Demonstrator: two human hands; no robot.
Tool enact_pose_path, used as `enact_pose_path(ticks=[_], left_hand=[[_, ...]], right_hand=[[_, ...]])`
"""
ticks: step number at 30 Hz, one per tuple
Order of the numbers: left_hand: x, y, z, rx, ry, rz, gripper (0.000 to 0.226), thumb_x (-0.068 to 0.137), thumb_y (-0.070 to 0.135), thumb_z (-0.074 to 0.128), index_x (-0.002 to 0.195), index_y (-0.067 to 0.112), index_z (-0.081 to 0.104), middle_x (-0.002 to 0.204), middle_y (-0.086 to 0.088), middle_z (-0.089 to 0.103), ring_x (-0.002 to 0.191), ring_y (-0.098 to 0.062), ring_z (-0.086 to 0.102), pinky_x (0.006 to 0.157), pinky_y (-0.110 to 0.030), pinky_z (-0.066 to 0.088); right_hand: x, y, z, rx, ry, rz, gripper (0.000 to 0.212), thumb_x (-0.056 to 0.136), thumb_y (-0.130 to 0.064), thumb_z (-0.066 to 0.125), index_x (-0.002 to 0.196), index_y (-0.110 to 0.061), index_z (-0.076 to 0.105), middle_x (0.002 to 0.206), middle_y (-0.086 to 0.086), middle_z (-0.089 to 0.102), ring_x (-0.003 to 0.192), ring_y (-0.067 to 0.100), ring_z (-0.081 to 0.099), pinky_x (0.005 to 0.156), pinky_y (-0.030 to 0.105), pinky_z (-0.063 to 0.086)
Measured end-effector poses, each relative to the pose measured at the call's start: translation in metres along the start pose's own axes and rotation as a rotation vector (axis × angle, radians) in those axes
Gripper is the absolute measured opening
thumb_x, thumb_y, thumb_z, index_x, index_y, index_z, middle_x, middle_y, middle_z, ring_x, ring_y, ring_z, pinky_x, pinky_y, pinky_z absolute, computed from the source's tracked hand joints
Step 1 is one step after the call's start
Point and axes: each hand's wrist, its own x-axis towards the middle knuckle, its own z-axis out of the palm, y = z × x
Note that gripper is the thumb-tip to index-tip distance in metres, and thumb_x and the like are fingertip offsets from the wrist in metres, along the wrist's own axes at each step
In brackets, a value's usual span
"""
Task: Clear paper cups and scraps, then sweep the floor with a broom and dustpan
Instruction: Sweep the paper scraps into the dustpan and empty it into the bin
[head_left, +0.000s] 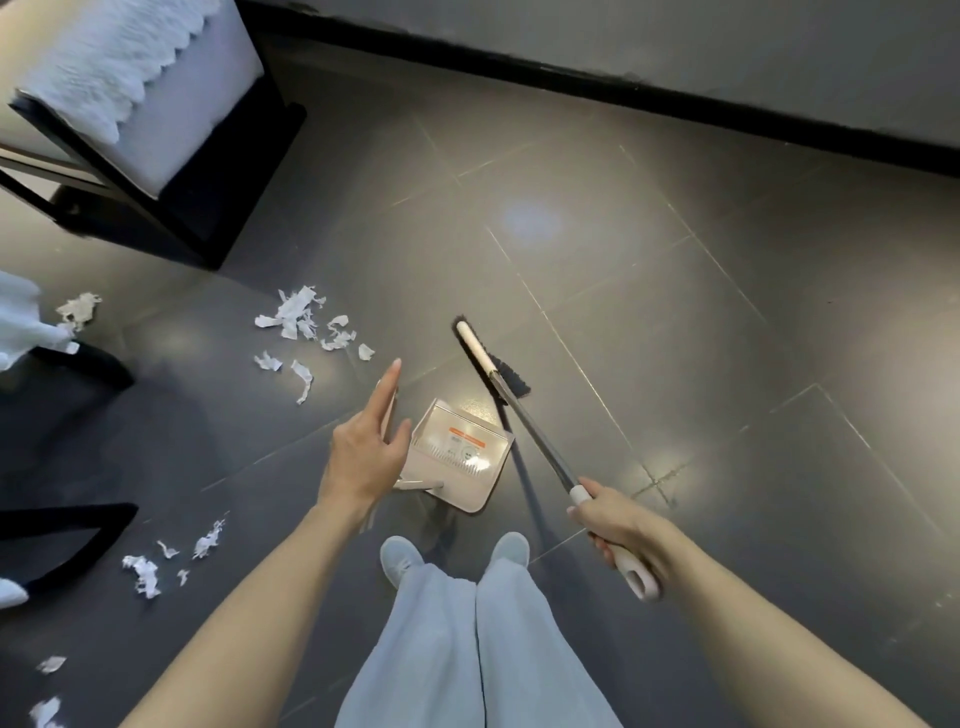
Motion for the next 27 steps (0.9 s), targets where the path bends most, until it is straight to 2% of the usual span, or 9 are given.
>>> enact_pose_path(ticks=[4,5,7,10,14,19,21,25,27], left_hand=[[0.011,-0.003,-0.003,-0.016,0.044,-0.028,0.065,0.092,0.017,0.058,0.144,0.046,0.033,0.101,-0.012,0.07,0.095,-0.032,0.064,0.086,-0.038,0.047],[0.014,-0.004,-0.006,-0.026,0.048,-0.032,0.064,0.092,0.016,0.058,0.144,0.045,0.035,0.108,-0.01,0.07,0.1,-0.031,0.064,0.09,-0.039,0.047],[0.017,-0.008,-0.01,-0.036,0.049,-0.034,0.061,0.093,0.016,0.056,0.143,0.045,0.037,0.116,-0.007,0.069,0.106,-0.031,0.063,0.093,-0.041,0.047],[0.018,-0.012,-0.012,0.001,0.053,-0.03,0.059,0.095,0.02,0.053,0.143,0.048,0.034,0.105,-0.013,0.07,0.093,-0.035,0.064,0.083,-0.043,0.049],[0.014,-0.025,-0.025,0.022,0.083,-0.023,0.058,0.096,0.021,0.05,0.144,0.049,0.032,0.104,-0.013,0.069,0.088,-0.038,0.062,0.075,-0.043,0.049],[0.015,-0.05,-0.062,-0.037,0.17,-0.08,0.055,0.097,0.02,0.048,0.144,0.044,0.035,0.091,-0.014,0.068,0.08,-0.036,0.06,0.067,-0.033,0.036],[0.016,-0.064,-0.079,-0.052,0.211,-0.104,0.055,0.097,0.018,0.048,0.144,0.043,0.036,0.096,-0.013,0.069,0.081,-0.035,0.06,0.068,-0.031,0.035],[0.02,-0.096,-0.111,-0.069,0.319,-0.162,0.053,0.097,0.017,0.051,0.144,0.038,0.04,0.109,-0.013,0.07,0.088,-0.038,0.062,0.074,-0.036,0.043],[0.021,-0.11,-0.123,-0.076,0.382,-0.208,0.054,0.096,0.014,0.053,0.143,0.036,0.042,0.114,-0.011,0.069,0.091,-0.037,0.063,0.077,-0.032,0.042]], right_hand=[[-0.012,0.007,0.015,0.261,-0.076,0.099,0.016,0.094,-0.018,0.043,0.105,-0.027,0.051,0.056,0.0,0.041,0.041,0.007,0.031,0.037,0.017,0.029],[-0.017,0.01,0.014,0.327,-0.099,0.119,0.018,0.092,-0.017,0.044,0.103,-0.025,0.055,0.051,-0.003,0.039,0.04,0.006,0.028,0.036,0.016,0.026],[-0.028,0.017,0.008,0.393,-0.146,0.146,0.026,0.09,-0.016,0.045,0.112,-0.025,0.056,0.048,-0.005,0.036,0.04,0.006,0.025,0.035,0.015,0.023],[-0.043,0.019,-0.001,0.335,-0.173,0.128,0.032,0.09,-0.014,0.045,0.107,-0.039,0.055,0.049,-0.003,0.034,0.04,0.007,0.027,0.034,0.015,0.025],[-0.048,-0.008,0.009,0.328,-0.126,0.074,0.033,0.092,-0.012,0.043,0.103,-0.042,0.053,0.048,-0.004,0.032,0.037,0.007,0.027,0.033,0.014,0.025],[-0.037,-0.073,0.034,0.211,-0.096,-0.047,0.014,0.093,-0.011,0.048,0.097,-0.025,0.052,0.051,-0.002,0.031,0.038,0.009,0.024,0.034,0.014,0.022],[-0.03,-0.1,0.044,0.17,-0.095,-0.094,0.011,0.093,-0.013,0.055,0.1,-0.022,0.053,0.051,-0.001,0.032,0.039,0.01,0.025,0.034,0.015,0.024],[-0.006,-0.151,0.063,0.035,-0.039,-0.209,0.03,0.095,-0.011,0.056,0.119,-0.027,0.052,0.053,0.003,0.038,0.038,0.011,0.034,0.036,0.017,0.031],[0.007,-0.178,0.071,-0.043,-0.023,-0.244,0.036,0.096,-0.014,0.055,0.128,-0.029,0.048,0.058,0.005,0.04,0.041,0.012,0.037,0.036,0.019,0.035]])
